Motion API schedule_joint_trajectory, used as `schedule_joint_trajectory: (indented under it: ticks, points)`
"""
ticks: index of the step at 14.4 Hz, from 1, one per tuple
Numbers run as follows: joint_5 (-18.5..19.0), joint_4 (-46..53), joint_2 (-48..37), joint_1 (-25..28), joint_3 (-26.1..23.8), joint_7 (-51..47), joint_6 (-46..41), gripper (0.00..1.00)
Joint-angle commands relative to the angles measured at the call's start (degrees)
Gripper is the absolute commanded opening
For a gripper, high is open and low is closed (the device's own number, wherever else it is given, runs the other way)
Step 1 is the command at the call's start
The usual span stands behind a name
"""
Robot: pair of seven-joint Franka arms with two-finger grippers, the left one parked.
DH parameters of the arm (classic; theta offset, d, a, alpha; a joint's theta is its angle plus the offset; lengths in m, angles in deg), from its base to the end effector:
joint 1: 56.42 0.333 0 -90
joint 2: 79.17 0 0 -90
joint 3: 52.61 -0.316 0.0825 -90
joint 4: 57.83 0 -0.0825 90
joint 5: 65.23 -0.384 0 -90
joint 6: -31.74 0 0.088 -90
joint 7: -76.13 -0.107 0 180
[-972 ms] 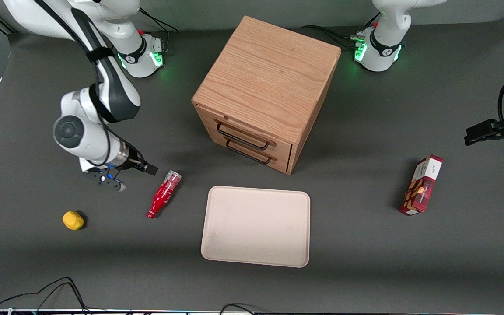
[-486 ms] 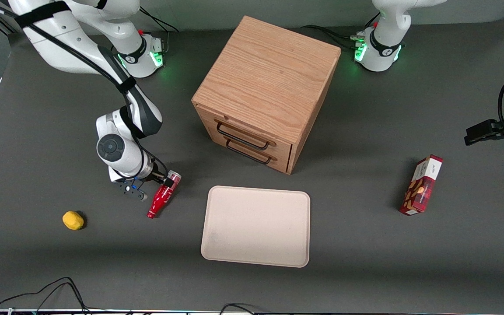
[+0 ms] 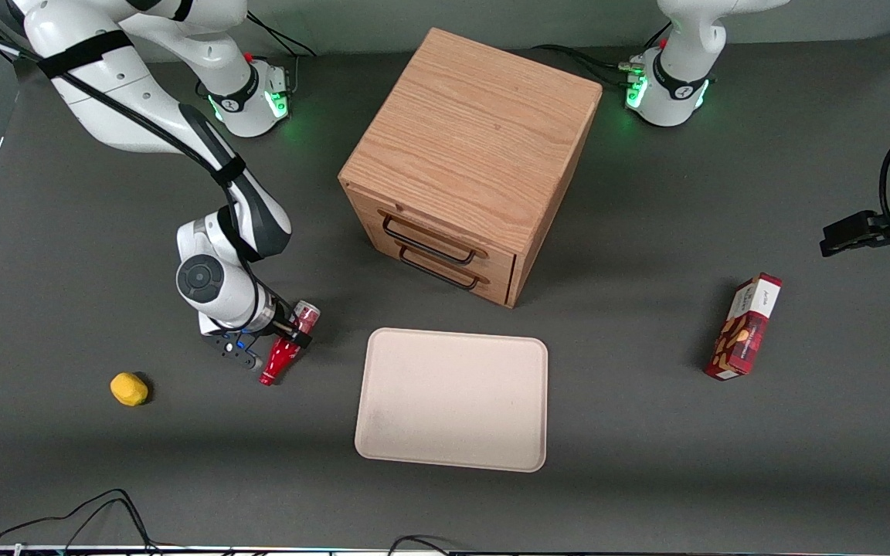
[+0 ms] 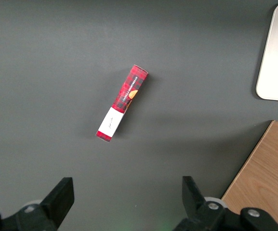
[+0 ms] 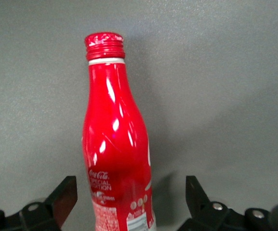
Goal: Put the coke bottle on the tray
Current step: 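Close the right gripper around the bottle's body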
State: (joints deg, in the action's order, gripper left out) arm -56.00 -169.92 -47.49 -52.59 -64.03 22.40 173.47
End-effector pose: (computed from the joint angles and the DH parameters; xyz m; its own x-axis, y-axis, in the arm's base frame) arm 0.5943 0.1590 0.1938 0.8408 -0.5411 -0.0174 -0.5410 -0.8410 0.0115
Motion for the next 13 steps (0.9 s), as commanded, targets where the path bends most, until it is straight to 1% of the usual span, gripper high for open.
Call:
schedule_joint_trajectory:
  ticks: [1, 12, 13]
  points:
    - [2.02, 1.97, 1.72, 0.3, 0.26, -2.43, 0.39, 1.0]
    - [2.02, 2.15, 1.81, 0.22, 0.43, -2.52, 0.39, 1.0]
    - [2.11, 2.06, 1.81, 0.22, 0.43, -2.52, 0.39, 0.98]
